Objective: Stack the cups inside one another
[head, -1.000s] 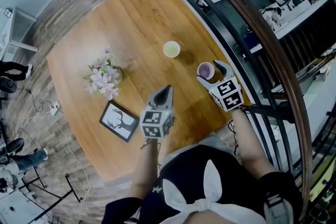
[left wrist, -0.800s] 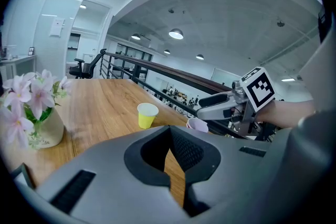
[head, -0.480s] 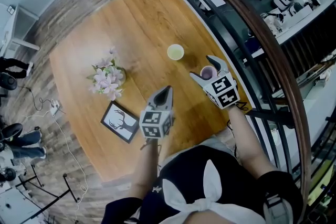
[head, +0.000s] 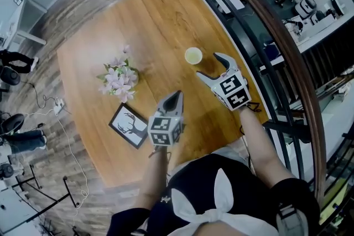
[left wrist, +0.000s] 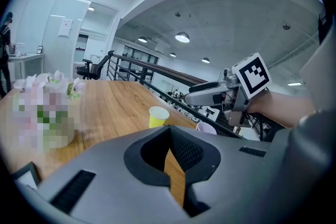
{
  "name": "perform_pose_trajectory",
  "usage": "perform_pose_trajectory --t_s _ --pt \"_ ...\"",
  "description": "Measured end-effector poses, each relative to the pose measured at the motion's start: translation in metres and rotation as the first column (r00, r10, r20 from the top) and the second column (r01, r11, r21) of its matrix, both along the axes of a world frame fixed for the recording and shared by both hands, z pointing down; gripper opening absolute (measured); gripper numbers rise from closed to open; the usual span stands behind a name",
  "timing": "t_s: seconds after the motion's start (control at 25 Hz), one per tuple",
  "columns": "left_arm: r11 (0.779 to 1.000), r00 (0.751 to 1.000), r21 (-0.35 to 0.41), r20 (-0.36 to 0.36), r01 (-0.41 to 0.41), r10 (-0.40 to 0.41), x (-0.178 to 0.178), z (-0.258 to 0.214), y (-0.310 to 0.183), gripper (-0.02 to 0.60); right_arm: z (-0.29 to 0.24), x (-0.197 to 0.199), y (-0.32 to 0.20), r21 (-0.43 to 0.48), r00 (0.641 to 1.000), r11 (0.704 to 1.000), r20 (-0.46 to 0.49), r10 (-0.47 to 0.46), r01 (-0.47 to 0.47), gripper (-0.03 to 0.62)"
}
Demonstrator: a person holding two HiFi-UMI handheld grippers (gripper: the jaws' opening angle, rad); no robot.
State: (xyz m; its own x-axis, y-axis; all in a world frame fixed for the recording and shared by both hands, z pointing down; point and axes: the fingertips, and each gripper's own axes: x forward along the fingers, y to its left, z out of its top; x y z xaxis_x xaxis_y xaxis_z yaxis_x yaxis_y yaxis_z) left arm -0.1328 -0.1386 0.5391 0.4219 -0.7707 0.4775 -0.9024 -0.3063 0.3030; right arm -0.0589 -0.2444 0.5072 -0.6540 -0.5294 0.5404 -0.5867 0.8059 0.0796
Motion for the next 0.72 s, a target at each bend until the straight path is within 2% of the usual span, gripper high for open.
perform_pose_trajectory --t_s 0.36,0.72 --pt "1.0 1.0 -0.006 -0.01 0.022 -0.022 -0.009 0.0 -0.004 0.009 -0.001 -0.025 -0.015 0.018 0.998 0.998 -0.009 -0.059 0.059 0.356" --pt "0.999 0.999 -0.037 -0.036 0.038 -0.04 -0.014 0.008 -0.015 0.009 0.019 -0.039 -0.025 -0.034 0.994 0.995 -0.05 -0.092 0.09 0.356"
